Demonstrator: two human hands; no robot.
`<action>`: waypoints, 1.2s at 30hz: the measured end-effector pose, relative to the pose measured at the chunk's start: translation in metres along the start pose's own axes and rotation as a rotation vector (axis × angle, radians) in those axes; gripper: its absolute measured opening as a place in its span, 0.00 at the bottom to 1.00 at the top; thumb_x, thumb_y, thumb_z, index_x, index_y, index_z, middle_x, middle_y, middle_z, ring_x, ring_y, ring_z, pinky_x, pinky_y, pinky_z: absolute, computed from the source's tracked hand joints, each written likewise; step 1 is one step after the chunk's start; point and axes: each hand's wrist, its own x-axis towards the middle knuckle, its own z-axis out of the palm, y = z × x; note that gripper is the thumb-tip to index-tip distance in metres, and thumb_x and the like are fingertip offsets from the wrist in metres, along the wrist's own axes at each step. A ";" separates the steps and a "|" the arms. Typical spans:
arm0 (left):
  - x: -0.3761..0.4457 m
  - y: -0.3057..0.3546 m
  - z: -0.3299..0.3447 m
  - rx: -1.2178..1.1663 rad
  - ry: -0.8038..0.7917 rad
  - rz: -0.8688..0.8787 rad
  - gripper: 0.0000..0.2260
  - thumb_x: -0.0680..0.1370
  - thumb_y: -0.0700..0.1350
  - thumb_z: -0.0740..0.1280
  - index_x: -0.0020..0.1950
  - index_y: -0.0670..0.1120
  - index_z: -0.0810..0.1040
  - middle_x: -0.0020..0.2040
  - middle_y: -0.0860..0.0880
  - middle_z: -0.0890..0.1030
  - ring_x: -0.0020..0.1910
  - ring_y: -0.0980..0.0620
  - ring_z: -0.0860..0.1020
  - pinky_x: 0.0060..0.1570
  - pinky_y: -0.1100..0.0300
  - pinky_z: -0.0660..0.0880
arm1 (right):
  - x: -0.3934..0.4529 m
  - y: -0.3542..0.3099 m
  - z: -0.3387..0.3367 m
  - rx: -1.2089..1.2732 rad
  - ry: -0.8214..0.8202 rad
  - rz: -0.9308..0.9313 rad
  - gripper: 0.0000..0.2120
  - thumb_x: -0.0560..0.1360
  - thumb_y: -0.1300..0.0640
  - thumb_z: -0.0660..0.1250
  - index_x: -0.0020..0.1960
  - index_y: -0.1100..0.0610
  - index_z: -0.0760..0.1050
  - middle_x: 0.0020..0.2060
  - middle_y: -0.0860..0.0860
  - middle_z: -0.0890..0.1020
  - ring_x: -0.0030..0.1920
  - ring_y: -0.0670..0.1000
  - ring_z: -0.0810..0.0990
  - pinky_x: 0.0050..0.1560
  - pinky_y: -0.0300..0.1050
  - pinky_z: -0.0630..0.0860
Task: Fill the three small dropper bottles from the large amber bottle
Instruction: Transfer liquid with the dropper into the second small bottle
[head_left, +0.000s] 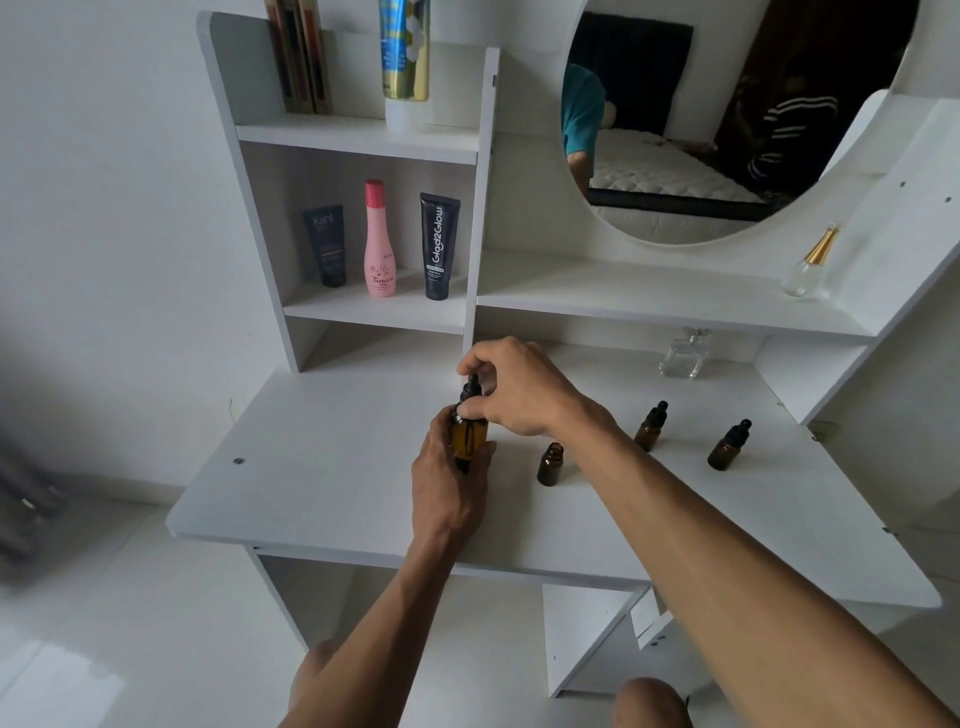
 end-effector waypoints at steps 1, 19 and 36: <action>0.000 -0.001 0.001 -0.010 -0.001 -0.001 0.20 0.78 0.49 0.71 0.68 0.54 0.70 0.55 0.56 0.79 0.49 0.56 0.79 0.46 0.69 0.73 | 0.000 0.001 0.001 -0.003 0.013 0.006 0.18 0.68 0.53 0.80 0.56 0.55 0.81 0.49 0.50 0.83 0.48 0.50 0.82 0.49 0.44 0.80; 0.002 -0.005 0.001 -0.002 0.019 0.029 0.22 0.77 0.50 0.72 0.69 0.54 0.70 0.56 0.55 0.79 0.50 0.53 0.78 0.50 0.63 0.73 | -0.001 0.000 -0.003 0.419 0.259 -0.006 0.06 0.78 0.58 0.71 0.53 0.60 0.83 0.40 0.50 0.85 0.42 0.49 0.85 0.51 0.55 0.83; 0.002 -0.005 0.002 0.020 0.016 0.023 0.22 0.77 0.50 0.72 0.69 0.54 0.70 0.55 0.55 0.79 0.46 0.52 0.78 0.46 0.64 0.72 | 0.002 -0.016 -0.025 0.515 0.432 -0.040 0.06 0.75 0.55 0.75 0.46 0.59 0.83 0.37 0.49 0.85 0.40 0.50 0.86 0.48 0.53 0.84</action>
